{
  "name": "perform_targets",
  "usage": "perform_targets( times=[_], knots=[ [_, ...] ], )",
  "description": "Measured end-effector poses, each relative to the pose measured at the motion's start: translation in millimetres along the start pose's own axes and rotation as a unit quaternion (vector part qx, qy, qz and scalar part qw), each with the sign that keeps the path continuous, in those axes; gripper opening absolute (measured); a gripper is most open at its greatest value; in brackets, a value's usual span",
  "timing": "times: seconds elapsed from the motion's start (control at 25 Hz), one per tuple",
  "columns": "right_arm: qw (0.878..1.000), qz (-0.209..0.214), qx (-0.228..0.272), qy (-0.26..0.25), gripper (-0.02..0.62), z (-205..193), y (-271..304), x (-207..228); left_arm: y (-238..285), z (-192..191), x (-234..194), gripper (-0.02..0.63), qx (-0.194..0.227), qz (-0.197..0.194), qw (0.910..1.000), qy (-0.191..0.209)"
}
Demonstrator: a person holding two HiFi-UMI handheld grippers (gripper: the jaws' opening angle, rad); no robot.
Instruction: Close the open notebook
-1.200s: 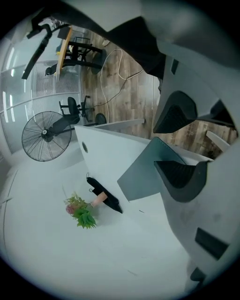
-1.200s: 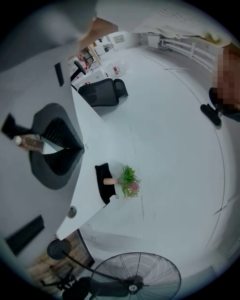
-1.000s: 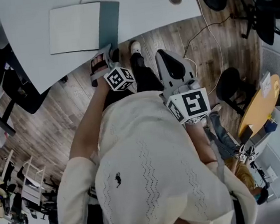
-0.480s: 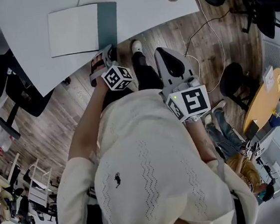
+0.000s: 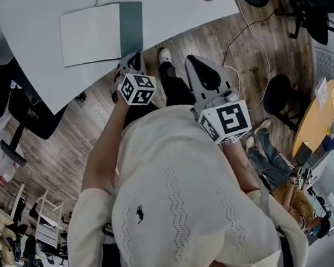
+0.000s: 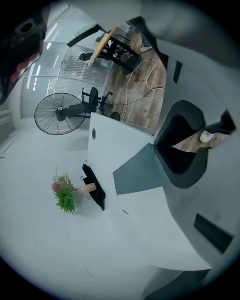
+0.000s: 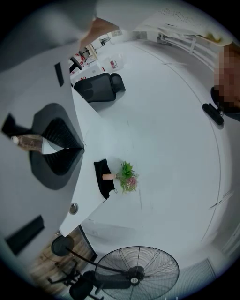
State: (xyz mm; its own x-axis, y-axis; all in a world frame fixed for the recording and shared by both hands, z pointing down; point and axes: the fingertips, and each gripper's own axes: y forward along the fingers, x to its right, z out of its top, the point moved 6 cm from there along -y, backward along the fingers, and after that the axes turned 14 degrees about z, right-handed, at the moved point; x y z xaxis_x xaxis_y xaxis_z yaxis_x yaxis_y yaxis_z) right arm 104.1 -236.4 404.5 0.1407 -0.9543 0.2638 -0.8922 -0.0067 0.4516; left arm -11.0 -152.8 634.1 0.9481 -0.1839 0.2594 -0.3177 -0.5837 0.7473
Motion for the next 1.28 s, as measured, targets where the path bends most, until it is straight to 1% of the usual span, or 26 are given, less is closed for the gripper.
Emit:
perform_targets(
  times=[0.24, 0.48, 0.76, 0.96, 1.08, 1.16, 1.28],
  knots=[
    [1.0, -0.004, 0.002, -0.001, 0.002, 0, 3, -7, -9, 3, -8, 0.021, 0.018, -0.019, 0.999, -0.036],
    [1.0, -0.01, 0.006, -0.001, 0.002, 2, 4, -13, -23, 13, -20, 0.021, 0.048, -0.041, 0.9932, -0.098],
    [1.0, -0.01, 0.01, -0.005, 0.002, 5, 12, -23, -35, 16, -32, 0.021, 0.072, -0.051, 0.9881, -0.126],
    [1.0, -0.009, 0.012, -0.008, 0.002, 5, 16, -30, -44, 20, -43, 0.021, 0.087, -0.063, 0.9812, -0.16],
    [1.0, -0.01, 0.013, -0.009, 0.002, 6, 17, -35, -50, 21, -48, 0.021, 0.093, -0.067, 0.9757, -0.186],
    [1.0, -0.009, 0.014, -0.011, 0.002, 7, 19, -39, -55, 22, -54, 0.021, 0.099, -0.065, 0.9716, -0.204],
    [1.0, -0.009, 0.016, -0.012, 0.002, 7, 21, -46, -61, 23, -62, 0.021, 0.111, -0.058, 0.9684, -0.216]
  ],
)
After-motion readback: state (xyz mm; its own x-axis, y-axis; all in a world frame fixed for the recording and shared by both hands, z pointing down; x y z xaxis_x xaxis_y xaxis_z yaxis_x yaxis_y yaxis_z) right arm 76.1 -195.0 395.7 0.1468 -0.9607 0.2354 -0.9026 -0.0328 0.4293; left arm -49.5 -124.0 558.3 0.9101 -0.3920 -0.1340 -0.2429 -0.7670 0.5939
